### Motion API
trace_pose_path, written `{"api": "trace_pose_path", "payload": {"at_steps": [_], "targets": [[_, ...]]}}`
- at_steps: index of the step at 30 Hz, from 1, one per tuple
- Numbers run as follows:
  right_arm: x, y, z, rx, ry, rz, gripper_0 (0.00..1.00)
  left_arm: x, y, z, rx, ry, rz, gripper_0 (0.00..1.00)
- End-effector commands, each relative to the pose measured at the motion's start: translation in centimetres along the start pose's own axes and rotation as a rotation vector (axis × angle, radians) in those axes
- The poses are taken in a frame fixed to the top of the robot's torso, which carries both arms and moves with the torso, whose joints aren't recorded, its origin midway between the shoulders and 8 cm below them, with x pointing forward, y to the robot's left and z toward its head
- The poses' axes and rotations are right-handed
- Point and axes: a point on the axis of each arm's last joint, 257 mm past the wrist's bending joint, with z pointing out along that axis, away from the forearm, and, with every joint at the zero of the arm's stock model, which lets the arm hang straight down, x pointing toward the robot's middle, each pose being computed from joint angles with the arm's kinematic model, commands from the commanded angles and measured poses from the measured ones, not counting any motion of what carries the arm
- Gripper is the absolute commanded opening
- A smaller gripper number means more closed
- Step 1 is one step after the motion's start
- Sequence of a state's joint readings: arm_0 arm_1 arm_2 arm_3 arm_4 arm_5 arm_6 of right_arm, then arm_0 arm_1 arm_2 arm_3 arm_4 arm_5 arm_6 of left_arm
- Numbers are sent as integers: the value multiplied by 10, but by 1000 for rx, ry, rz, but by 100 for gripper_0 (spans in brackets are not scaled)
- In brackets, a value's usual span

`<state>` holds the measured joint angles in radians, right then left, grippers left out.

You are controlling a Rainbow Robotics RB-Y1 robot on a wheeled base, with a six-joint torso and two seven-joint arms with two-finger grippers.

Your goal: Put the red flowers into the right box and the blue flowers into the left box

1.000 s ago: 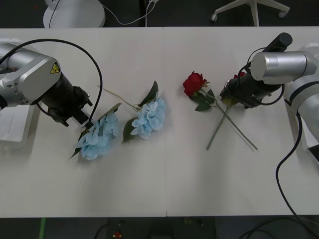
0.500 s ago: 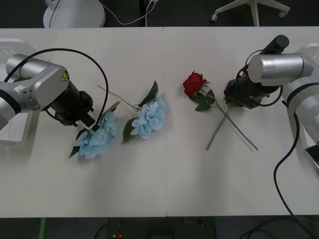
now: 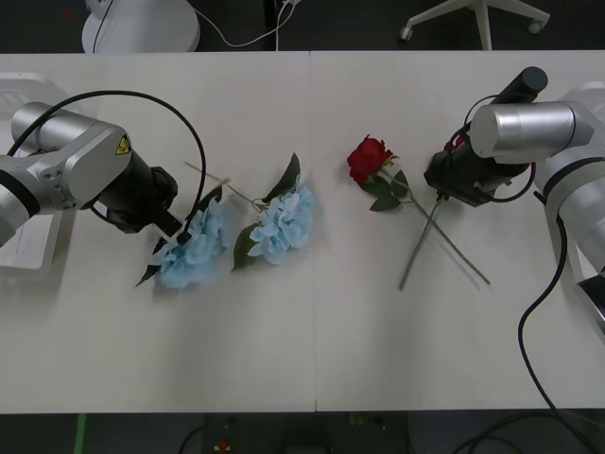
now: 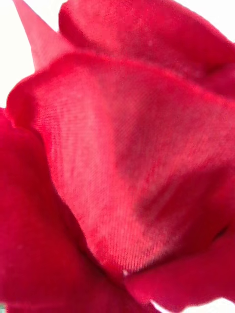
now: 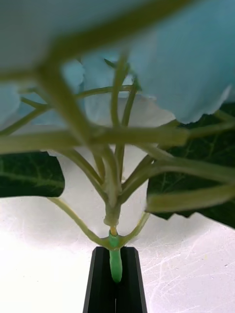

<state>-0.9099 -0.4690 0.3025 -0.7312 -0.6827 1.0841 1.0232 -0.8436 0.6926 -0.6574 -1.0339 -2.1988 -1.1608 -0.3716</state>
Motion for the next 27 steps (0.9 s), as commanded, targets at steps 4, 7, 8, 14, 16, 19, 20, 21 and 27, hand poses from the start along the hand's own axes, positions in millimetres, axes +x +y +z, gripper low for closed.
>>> {"api": "trace_pose_path", "payload": {"at_steps": [4, 7, 8, 14, 16, 19, 20, 21, 27], "targets": [[-60, 34, -38, -70, -130, -136, 0, 21, 62, -76, -158, -19, -278, 0], [-84, 20, -53, -33, -178, -283, 0, 18, 78, -108, -202, -47, -417, 0], [-89, 13, -57, -19, -187, -329, 0, 15, 81, -116, -211, -67, -468, 0], [-118, -29, -76, 80, -221, -618, 0, 44, 63, -165, -238, -143, -871, 0], [-130, -45, -85, 123, -230, -729, 0, 69, 45, -184, -254, -159, -1031, 0], [-141, -64, -95, 173, -226, -861, 0, 98, 17, -203, -280, -170, -1223, 0], [-143, -70, -97, 184, -223, -876, 0, 104, 13, -206, -286, -169, -1259, 0], [-146, -77, -103, 198, -217, -906, 0, 117, 1, -213, -298, -160, -1335, 0], [-164, -121, -154, 294, -150, -1026, 0, 179, -55, -242, -344, -160, -1778, 0]]}}
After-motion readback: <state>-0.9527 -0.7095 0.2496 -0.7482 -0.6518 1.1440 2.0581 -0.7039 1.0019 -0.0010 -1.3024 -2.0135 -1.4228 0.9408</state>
